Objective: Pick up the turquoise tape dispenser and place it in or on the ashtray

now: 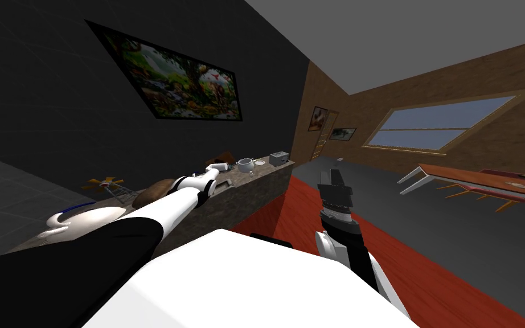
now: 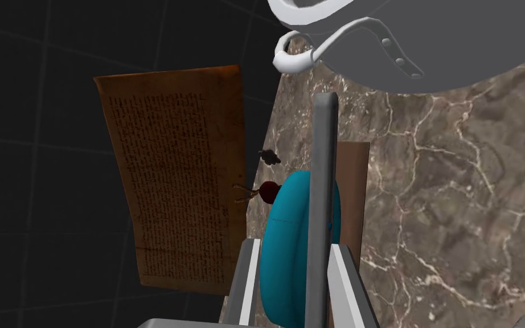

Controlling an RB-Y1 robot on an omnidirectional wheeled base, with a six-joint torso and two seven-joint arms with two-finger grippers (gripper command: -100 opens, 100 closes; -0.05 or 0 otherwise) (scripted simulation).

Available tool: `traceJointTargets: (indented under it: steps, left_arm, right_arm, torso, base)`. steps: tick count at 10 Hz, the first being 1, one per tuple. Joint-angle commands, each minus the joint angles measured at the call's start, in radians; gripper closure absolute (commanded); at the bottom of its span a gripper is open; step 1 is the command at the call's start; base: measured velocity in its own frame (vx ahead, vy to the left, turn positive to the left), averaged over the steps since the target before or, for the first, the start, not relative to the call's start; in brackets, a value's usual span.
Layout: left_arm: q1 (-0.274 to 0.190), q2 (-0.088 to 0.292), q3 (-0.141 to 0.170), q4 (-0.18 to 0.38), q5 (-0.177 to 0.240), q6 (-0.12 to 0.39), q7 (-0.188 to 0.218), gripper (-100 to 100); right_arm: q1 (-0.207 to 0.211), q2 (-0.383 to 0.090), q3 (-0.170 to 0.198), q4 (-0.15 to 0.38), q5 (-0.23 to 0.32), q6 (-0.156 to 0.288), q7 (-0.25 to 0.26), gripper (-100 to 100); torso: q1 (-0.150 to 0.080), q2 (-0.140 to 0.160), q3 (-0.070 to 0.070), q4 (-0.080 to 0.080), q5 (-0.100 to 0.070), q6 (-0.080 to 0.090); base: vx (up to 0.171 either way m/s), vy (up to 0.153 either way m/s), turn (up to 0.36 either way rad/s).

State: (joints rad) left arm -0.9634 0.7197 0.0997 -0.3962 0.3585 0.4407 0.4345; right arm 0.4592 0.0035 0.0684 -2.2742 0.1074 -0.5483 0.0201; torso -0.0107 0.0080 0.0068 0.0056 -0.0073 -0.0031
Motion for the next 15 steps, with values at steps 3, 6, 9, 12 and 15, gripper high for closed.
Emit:
traceJointTargets:
  steps: [3,6,9,12,15]
  left_arm:
    - [0.006,-0.001,0.004,0.018,-0.002,-0.063,-0.029,100]
    - [0.028,-0.005,0.01,0.024,-0.005,-0.124,-0.06,100]
    - [0.068,-0.019,0.019,0.032,-0.011,-0.21,-0.108,100]
    - [0.098,-0.031,0.024,0.037,-0.015,-0.262,-0.138,100]
    - [0.141,-0.049,0.032,0.045,-0.021,-0.334,-0.18,100]
  right_arm:
    - [0.0,0.0,0.0,0.0,0.0,0.0,0.0,0]
    - [0.0,0.0,0.0,0.0,0.0,0.0,0.0,0]
    - [0.0,0.0,0.0,0.0,0.0,0.0,0.0,0]
    - [0.0,0.0,0.0,0.0,0.0,0.0,0.0,0]
    - [0.0,0.0,0.0,0.0,0.0,0.0,0.0,0]
  torso:
    - [0.002,-0.001,-0.001,0.0,0.0,0.002]
    - [0.002,-0.001,0.0,0.0,0.0,0.001]
    - [0.002,0.0,0.0,0.0,0.0,0.0]
    - [0.002,0.0,0.0,0.001,-0.001,0.001]
    - [0.002,0.001,0.001,0.001,-0.001,0.0]
  base:
    - [-0.01,-0.039,0.029]
    - [-0.016,-0.051,0.079]
    - [-0.024,-0.057,0.129]
    - [-0.021,-0.032,0.073]
    - [-0.027,-0.038,0.131]
